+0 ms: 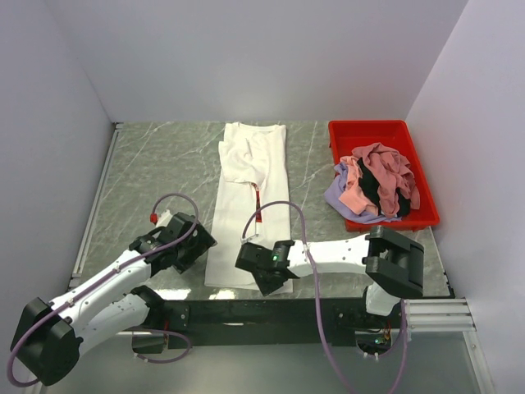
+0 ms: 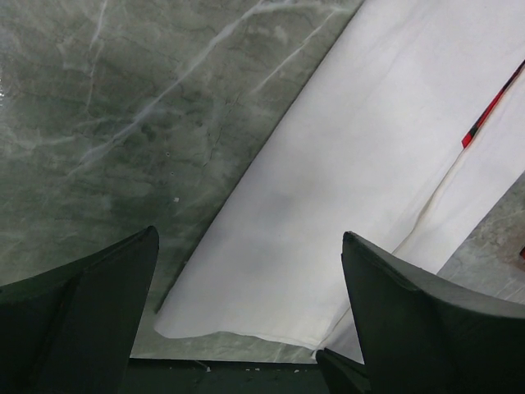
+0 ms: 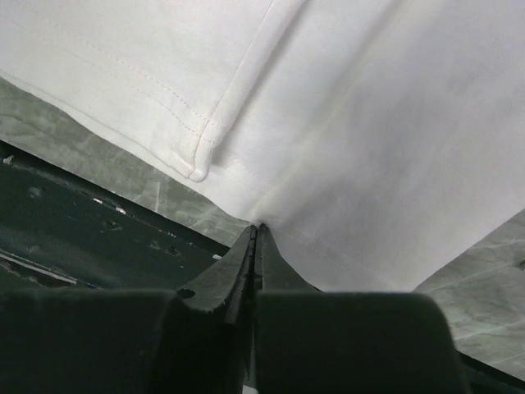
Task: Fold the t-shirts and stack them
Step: Fold the tshirt
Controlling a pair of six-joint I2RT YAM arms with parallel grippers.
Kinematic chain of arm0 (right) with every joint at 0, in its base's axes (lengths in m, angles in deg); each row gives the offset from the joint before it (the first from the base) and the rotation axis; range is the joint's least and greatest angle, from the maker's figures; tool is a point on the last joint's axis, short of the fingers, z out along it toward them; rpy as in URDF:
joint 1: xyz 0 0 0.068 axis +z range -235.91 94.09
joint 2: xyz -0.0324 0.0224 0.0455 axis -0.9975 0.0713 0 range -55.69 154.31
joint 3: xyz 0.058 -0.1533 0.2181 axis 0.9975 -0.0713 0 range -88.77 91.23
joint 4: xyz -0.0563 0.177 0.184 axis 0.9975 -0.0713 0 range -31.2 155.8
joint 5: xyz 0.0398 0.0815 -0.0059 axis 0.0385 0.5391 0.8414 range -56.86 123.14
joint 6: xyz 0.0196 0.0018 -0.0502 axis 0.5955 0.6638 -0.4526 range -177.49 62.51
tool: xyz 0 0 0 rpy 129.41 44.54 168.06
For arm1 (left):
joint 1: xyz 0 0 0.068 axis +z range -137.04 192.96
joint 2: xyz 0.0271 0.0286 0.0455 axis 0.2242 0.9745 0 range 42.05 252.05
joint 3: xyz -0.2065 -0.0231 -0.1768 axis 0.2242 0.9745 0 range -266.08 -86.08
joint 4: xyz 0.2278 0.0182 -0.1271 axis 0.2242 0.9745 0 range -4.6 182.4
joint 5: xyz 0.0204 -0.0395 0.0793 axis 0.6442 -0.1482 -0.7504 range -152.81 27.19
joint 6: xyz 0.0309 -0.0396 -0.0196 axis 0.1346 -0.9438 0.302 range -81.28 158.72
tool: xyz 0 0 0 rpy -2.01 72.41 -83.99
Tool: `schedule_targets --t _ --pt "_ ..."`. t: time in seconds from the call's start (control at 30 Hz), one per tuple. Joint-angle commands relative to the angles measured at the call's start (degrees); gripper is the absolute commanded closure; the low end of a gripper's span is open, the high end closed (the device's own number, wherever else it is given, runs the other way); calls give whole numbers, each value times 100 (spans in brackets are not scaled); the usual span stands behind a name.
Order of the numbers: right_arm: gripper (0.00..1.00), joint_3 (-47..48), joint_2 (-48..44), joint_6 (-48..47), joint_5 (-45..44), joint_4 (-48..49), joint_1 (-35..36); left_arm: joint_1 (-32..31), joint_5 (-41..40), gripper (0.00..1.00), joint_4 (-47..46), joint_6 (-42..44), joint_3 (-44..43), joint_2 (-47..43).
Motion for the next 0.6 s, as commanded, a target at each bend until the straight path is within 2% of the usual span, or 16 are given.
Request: schedule_targets --t 0.0,0.57 --pt "100 182 119 181 -269 -210 84 -28 -101 0 22 -110 41 -31" --pt "100 419 -733 23 -252 -228 137 -89 610 1 -5 -101 489 -514"
